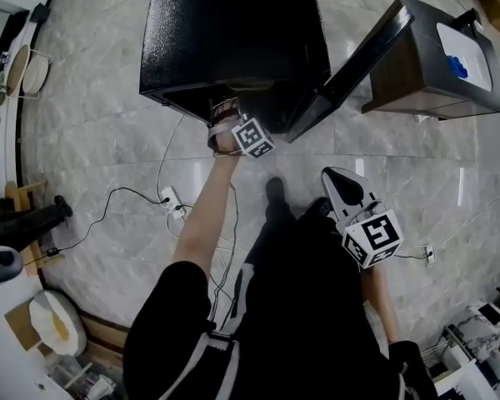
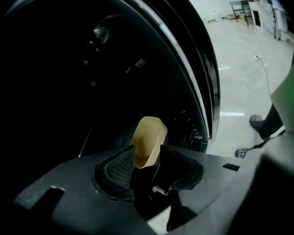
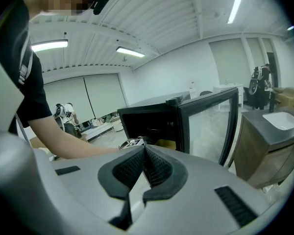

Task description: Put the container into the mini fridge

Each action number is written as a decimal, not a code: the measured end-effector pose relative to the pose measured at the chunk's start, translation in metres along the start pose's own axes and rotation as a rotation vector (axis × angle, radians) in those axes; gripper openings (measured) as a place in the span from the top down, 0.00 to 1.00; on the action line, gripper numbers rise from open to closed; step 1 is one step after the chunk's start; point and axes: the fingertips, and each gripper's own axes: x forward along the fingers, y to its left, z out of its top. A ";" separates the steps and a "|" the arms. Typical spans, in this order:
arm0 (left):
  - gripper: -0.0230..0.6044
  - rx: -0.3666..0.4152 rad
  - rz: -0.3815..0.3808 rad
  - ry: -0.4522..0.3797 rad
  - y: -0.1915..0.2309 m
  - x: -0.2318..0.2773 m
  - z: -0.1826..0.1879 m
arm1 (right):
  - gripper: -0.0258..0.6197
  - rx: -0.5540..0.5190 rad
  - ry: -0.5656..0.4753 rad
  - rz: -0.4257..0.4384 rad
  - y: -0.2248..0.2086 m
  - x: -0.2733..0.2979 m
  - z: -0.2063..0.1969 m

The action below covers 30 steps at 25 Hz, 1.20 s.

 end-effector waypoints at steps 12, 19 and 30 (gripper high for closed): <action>0.78 -0.193 0.105 -0.102 0.048 -0.087 0.010 | 0.93 -0.017 -0.012 0.024 -0.011 0.010 0.005; 0.84 -0.310 0.149 -0.164 0.055 -0.152 0.011 | 0.93 -0.017 -0.038 0.054 -0.009 0.024 0.009; 0.89 -0.675 0.145 -0.269 0.038 -0.234 0.026 | 0.93 -0.093 -0.033 0.180 0.007 0.030 0.022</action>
